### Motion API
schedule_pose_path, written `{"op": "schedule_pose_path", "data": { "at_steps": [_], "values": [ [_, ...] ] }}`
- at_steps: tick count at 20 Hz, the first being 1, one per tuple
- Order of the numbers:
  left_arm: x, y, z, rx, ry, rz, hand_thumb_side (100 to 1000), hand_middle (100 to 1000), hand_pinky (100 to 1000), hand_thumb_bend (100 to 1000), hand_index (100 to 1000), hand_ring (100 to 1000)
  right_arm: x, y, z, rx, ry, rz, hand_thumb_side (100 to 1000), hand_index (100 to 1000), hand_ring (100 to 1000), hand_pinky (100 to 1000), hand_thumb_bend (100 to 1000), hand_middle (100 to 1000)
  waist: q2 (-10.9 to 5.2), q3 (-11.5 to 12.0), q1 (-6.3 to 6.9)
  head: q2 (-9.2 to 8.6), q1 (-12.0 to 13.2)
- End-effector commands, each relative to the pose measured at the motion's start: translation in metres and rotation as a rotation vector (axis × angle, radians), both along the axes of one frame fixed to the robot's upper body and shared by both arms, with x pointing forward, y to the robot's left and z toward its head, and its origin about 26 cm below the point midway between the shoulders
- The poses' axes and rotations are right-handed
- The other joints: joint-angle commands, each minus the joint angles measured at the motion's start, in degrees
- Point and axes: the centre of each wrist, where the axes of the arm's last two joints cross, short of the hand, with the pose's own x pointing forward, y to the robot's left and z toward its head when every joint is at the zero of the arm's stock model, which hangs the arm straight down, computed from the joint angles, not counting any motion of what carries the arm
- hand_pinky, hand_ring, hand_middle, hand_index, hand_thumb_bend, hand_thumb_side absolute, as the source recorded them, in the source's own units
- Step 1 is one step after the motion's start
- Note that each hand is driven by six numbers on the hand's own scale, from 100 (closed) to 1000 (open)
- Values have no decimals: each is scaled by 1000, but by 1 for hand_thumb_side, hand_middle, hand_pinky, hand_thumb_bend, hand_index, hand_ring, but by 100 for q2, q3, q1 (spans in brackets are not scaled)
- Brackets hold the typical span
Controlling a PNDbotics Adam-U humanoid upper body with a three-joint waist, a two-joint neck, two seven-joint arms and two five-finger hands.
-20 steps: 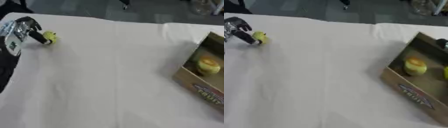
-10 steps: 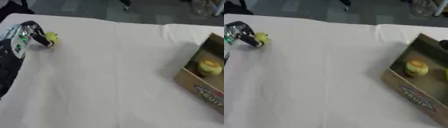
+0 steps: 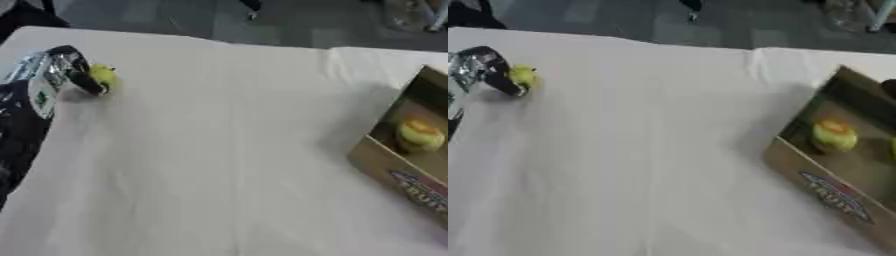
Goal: Pick up the objects with one hand, pass them to the other hand, and then place them into the box on the other side of the table.
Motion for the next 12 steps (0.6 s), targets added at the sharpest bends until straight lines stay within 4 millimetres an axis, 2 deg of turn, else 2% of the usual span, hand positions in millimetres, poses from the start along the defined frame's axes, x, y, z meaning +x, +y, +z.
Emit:
{"op": "schedule_pose_path", "data": {
  "at_steps": [1,7,12],
  "values": [
    [-3,3,15,-3,-37,-21,307,732,811,176,588,788,-3,-4,12,-14,-30,-6,299,864,822,883,461,792,-38,9,70,-45,16],
    [-7,4,23,5,-59,-61,307,715,800,164,534,776,-4,-5,11,-16,-26,-9,299,864,822,883,466,792,-104,56,72,-8,-29],
    [-12,2,33,18,-104,-90,297,701,794,158,524,766,-4,-6,9,-18,-20,-13,298,864,822,883,465,792,-173,95,72,22,-83]
  ]
}}
